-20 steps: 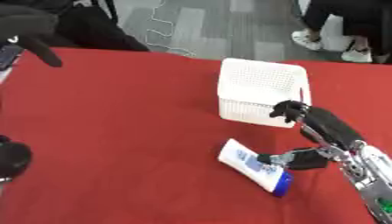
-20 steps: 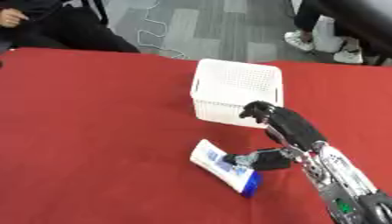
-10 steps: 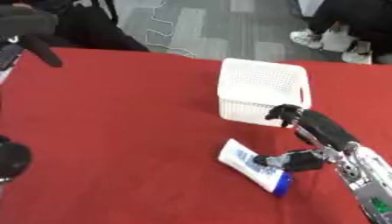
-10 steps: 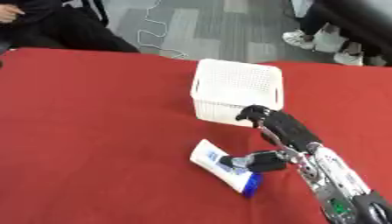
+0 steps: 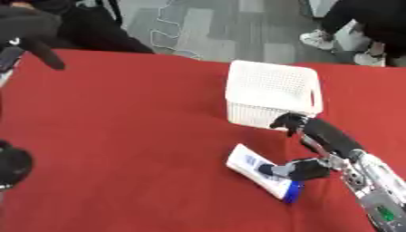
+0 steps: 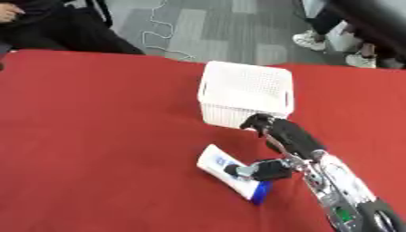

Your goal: Pick up objects on the table and place them in the box.

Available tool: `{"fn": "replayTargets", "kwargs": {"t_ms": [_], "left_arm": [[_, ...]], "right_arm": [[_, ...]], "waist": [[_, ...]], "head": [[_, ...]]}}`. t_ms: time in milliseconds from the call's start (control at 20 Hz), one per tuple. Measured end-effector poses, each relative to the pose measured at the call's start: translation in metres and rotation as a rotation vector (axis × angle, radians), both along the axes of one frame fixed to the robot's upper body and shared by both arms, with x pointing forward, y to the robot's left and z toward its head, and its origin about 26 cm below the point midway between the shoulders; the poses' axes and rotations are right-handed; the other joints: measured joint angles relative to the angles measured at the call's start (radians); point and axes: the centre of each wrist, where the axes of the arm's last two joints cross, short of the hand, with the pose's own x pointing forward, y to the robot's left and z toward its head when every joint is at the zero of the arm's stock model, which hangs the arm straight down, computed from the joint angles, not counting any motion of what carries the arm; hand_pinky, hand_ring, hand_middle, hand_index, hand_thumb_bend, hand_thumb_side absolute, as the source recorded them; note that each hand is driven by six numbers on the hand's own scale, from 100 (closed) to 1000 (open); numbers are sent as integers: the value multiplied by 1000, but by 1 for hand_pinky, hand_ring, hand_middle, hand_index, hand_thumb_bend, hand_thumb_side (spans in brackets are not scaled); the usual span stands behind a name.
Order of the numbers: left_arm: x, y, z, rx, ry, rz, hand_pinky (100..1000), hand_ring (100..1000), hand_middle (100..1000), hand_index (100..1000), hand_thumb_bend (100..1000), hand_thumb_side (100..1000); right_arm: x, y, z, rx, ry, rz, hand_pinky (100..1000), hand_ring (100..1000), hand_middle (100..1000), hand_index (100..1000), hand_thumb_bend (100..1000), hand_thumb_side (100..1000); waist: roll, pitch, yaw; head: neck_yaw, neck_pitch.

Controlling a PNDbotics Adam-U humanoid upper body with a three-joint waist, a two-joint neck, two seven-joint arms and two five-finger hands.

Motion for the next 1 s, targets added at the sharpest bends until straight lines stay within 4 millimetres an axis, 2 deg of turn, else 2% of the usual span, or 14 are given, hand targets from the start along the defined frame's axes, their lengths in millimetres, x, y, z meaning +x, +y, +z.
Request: {"fn": "replayTargets", "kwargs": {"t_ms": [550,1000], "left_arm": [[0,0,0,3,2,-1,642,428,668,797,559,1000],[0,0,0,3,2,-1,642,429,669,797,560,1000]], "right_arm": [[4,-2,-19,-9,56,-1,387,633,835,871,728,681],[4,1,-24,-20,69,15,392,634,836,876,720,691]], "waist": [[0,0,2],[-1,0,4]], "head": [[0,0],[6,0]]}}
